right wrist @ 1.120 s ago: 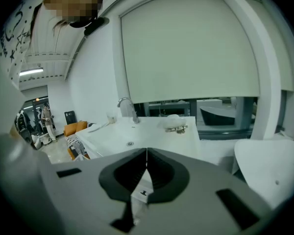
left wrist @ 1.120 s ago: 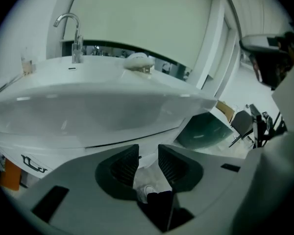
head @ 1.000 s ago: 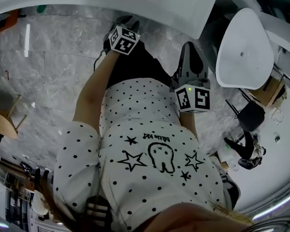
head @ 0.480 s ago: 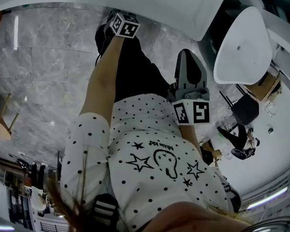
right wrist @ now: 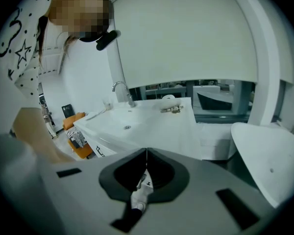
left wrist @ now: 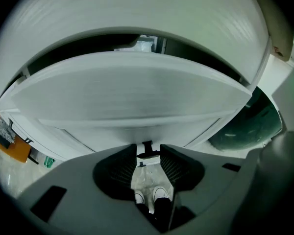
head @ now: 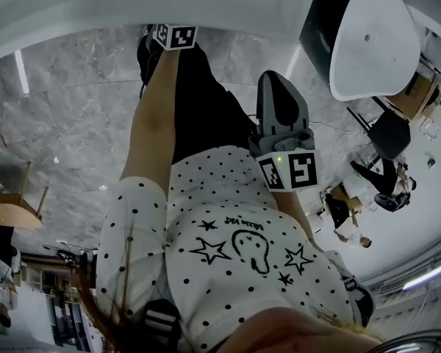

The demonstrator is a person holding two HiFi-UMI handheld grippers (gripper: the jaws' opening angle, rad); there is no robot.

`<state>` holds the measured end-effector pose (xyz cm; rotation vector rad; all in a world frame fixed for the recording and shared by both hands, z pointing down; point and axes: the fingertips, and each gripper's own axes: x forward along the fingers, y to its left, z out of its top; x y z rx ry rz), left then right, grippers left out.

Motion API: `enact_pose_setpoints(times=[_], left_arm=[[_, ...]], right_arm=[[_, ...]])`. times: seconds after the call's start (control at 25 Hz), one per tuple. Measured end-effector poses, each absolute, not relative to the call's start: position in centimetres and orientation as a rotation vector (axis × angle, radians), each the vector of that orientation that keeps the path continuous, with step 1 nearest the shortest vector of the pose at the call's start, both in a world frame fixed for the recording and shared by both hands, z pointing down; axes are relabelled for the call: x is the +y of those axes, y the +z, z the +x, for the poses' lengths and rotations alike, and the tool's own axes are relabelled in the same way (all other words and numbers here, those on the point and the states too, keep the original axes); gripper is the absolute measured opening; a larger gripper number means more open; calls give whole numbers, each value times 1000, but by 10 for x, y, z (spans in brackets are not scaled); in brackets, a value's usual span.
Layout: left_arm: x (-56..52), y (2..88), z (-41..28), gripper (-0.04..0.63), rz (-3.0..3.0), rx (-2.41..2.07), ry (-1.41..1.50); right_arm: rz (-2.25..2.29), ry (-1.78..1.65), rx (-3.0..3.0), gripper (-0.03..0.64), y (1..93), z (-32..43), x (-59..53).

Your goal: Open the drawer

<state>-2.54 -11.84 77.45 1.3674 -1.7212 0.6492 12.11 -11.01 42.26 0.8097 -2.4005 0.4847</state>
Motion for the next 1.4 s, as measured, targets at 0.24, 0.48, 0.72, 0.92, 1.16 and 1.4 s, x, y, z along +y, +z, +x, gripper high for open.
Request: enact_pose_setpoints(times=[0.24, 0.48, 0.72, 0.92, 1.16, 1.4], left_arm=[[-117, 772, -28, 144, 1387, -1695, 593], [-121, 775, -19, 141, 1419, -1658, 563], [-121, 773, -22, 140, 1424, -1654, 565], [-115, 771, -20, 140, 1422, -1652, 576], [-101, 774, -17, 140, 1410, -1643, 575], [-100, 772, -12, 140, 1405, -1648, 562]], right_arm=[[859, 529, -2372, 15, 423, 113, -101], [907, 559, -2346, 15, 429, 106, -97], [952, 573, -2317, 14, 434, 101, -89], [972, 577, -2301, 15, 438, 101, -85], [978, 578, -2295, 14, 437, 97, -78], [967, 579, -2291, 15, 440, 99, -79]])
